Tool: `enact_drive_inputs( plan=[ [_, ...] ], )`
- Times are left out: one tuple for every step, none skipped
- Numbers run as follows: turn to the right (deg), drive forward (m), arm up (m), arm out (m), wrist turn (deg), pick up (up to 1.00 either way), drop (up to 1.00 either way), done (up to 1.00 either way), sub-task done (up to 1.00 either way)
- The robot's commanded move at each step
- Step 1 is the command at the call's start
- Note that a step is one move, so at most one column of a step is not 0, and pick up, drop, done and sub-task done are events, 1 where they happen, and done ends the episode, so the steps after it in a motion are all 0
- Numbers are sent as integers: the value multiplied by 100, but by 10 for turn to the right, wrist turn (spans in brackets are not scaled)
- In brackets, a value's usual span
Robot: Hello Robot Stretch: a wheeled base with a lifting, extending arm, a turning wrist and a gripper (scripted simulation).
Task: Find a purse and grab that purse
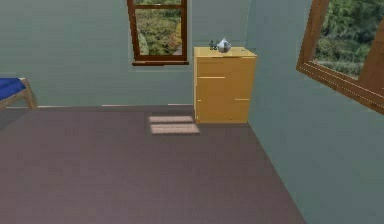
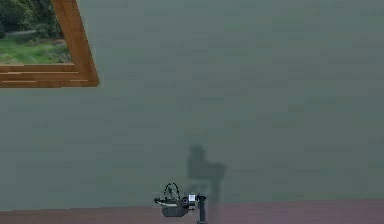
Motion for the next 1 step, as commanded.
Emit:
enact_drive_inputs(
  plan=[
    [0,0,0,0,270,0,0,0,0]
  ],
)
